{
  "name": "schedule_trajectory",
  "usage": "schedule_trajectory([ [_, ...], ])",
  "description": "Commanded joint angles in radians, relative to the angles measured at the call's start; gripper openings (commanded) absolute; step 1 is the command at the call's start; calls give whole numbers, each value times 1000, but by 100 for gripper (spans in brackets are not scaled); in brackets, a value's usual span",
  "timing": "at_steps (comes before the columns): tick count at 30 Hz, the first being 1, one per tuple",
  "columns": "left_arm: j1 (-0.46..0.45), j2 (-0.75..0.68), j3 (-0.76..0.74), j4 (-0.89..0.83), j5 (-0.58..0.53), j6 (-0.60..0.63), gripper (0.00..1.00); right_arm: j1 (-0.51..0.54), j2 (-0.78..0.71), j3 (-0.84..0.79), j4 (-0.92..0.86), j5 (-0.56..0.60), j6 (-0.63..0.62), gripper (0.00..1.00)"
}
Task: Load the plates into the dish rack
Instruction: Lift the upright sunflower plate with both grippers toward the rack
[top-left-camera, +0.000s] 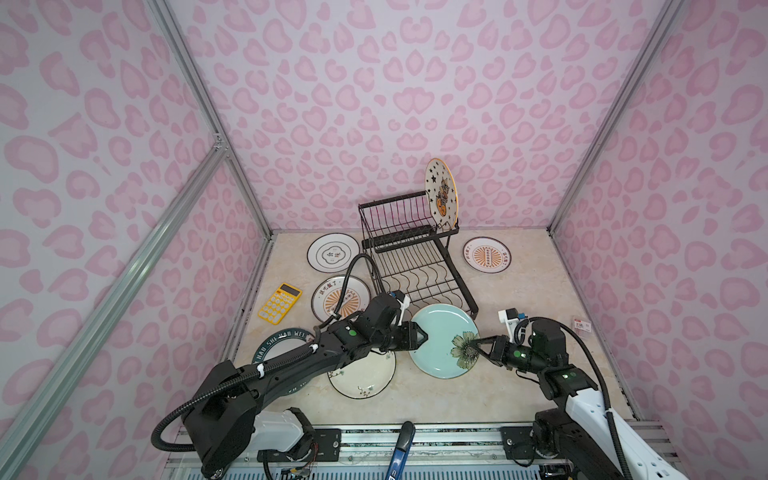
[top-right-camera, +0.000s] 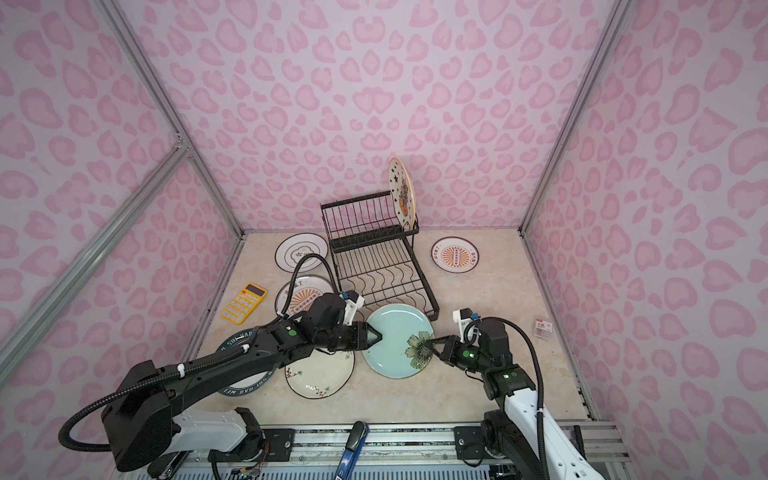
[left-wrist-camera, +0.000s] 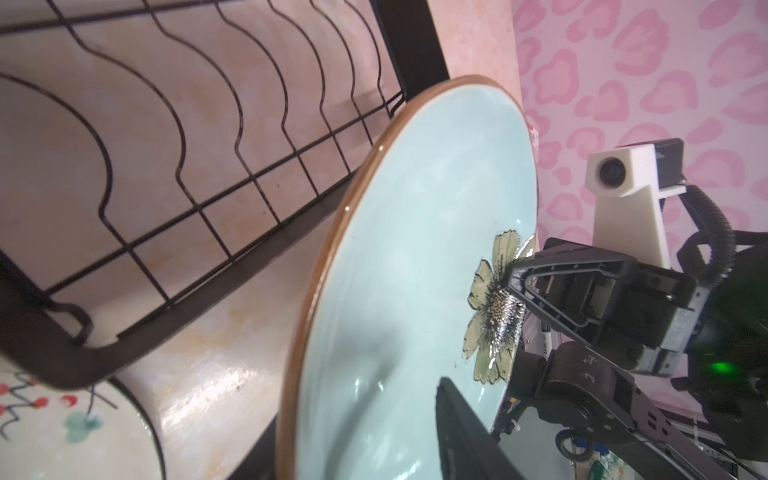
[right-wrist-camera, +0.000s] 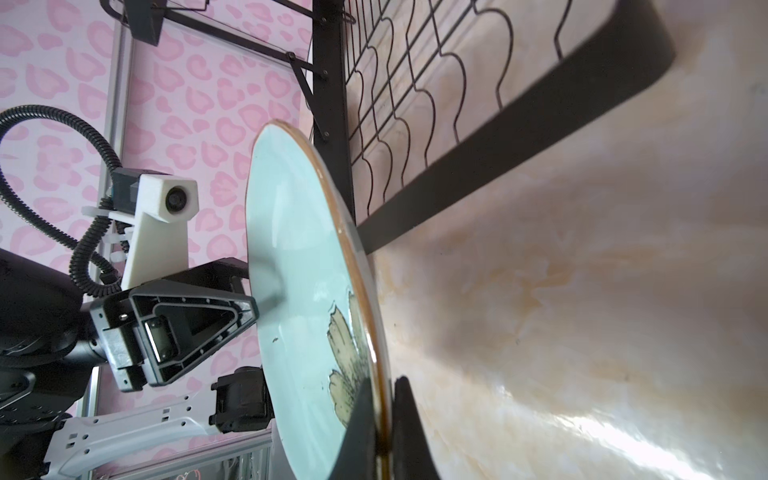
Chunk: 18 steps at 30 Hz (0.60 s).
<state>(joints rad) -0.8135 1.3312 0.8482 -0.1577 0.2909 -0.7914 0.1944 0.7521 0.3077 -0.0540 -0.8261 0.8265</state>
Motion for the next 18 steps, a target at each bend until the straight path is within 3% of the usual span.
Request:
schedule_trajectory([
  [1, 18, 4, 44, 18, 0, 65, 47, 0, 40, 53, 141, -16, -34, 0],
  [6, 47, 8, 60, 40, 16, 89, 37, 0, 114, 116, 167, -4, -68, 0],
  [11, 84, 0, 70, 73, 5, 99, 16, 0, 187, 170, 217, -11, -78, 0],
  [18, 142, 14, 89, 118, 52, 108, 7, 2, 248, 227, 284, -22, -70, 0],
])
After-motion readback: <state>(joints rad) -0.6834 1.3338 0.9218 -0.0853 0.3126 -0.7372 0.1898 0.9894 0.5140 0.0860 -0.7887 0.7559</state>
